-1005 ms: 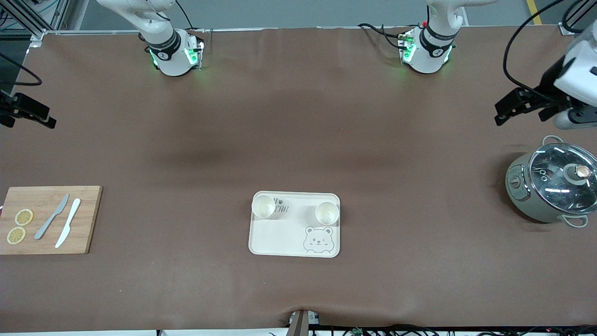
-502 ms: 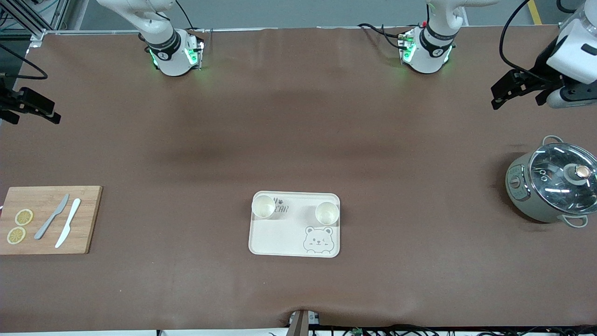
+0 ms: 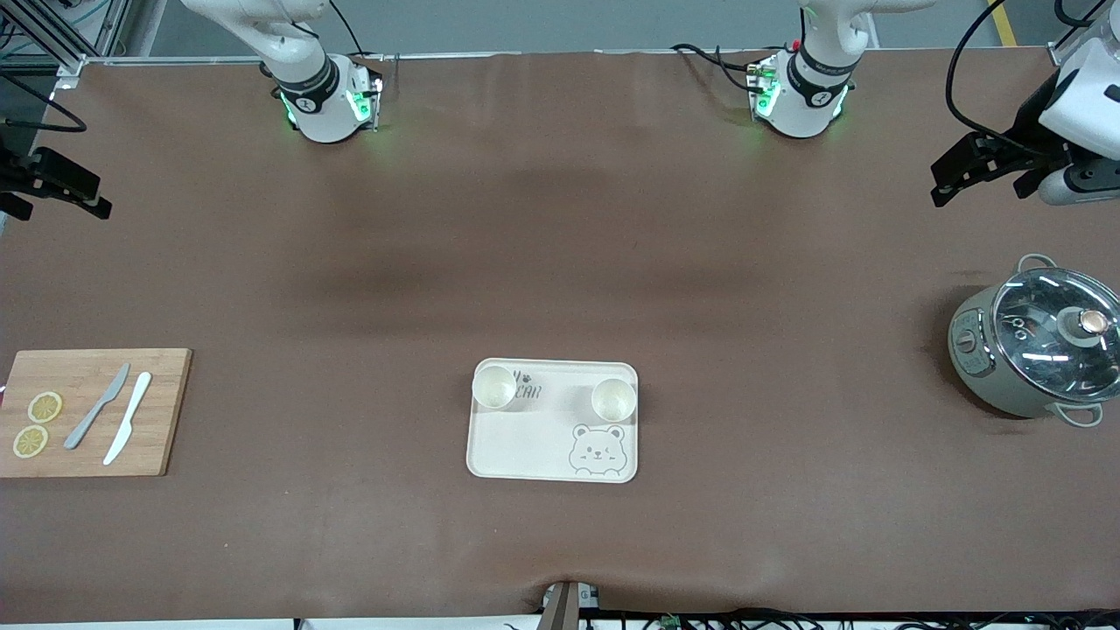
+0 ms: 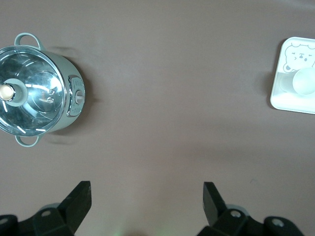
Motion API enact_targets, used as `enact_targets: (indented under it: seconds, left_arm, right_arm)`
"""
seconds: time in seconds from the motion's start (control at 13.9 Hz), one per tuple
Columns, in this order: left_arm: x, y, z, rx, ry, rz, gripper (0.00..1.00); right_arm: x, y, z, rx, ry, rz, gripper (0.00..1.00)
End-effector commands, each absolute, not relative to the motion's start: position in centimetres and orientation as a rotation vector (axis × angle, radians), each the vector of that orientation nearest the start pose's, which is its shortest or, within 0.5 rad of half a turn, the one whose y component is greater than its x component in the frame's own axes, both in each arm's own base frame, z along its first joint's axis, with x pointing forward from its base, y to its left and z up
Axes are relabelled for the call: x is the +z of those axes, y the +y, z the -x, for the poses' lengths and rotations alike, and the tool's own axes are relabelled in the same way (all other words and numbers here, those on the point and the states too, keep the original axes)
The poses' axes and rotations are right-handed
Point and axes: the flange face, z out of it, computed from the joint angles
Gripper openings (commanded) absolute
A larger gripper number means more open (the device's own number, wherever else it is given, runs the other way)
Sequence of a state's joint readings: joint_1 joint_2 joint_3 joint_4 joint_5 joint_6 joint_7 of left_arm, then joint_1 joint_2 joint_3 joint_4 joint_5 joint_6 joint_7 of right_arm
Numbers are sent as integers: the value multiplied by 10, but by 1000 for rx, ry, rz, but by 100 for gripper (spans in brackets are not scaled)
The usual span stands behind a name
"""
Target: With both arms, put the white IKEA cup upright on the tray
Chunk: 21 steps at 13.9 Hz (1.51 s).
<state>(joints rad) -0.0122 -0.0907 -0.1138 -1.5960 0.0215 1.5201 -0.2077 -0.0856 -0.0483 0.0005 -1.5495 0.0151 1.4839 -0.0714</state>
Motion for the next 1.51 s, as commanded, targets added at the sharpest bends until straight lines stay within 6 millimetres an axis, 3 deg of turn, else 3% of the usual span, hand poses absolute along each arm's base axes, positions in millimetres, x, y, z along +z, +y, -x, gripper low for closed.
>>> enact_targets:
  seconds: [0.0,1.44]
  left_arm:
    - [661,-67,-513,-44,-100,3115,100]
    - [662,-62,-521,-60,-66,3130,100]
  right_arm:
    - [659,-50,-520,16,13,3149,100]
    - [661,-50,-517,16,20,3149,100]
